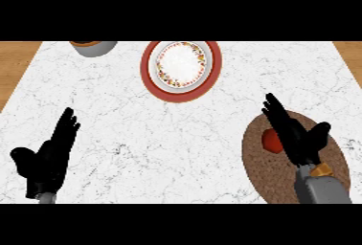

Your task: Pick the croissant from the placemat and place it in the plate

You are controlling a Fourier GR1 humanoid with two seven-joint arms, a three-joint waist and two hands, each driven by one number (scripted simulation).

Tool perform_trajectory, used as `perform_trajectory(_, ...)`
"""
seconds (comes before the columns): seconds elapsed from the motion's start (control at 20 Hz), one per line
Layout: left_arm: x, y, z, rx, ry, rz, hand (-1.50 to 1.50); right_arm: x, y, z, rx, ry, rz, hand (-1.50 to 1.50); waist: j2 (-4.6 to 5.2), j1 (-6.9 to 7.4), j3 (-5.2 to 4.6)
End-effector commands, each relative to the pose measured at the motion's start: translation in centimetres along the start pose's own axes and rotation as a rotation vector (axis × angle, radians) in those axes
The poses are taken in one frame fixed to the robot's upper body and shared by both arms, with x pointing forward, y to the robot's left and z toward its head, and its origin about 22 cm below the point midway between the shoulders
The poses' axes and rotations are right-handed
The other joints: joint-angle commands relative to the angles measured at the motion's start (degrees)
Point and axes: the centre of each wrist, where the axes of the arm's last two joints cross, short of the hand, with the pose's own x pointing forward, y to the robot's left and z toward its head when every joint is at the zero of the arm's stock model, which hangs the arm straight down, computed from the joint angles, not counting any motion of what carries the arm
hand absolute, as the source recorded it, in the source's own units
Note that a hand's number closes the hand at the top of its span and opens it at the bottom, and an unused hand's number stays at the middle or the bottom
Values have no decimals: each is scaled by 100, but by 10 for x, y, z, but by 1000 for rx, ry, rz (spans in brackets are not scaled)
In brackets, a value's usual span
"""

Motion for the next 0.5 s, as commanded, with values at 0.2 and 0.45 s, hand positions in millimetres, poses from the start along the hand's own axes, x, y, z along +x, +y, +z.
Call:
perform_trajectory(0.2, -11, 29, -23, -78, -116, -92, 0, 32, 2, 9, 282, -75, -40, 150, -26, 9, -221)
perform_trajectory(0.45, -29, 22, -15, -135, -120, -37, 0, 11, -17, 44, -84, -319, 228, -150, -32, -110, -214)
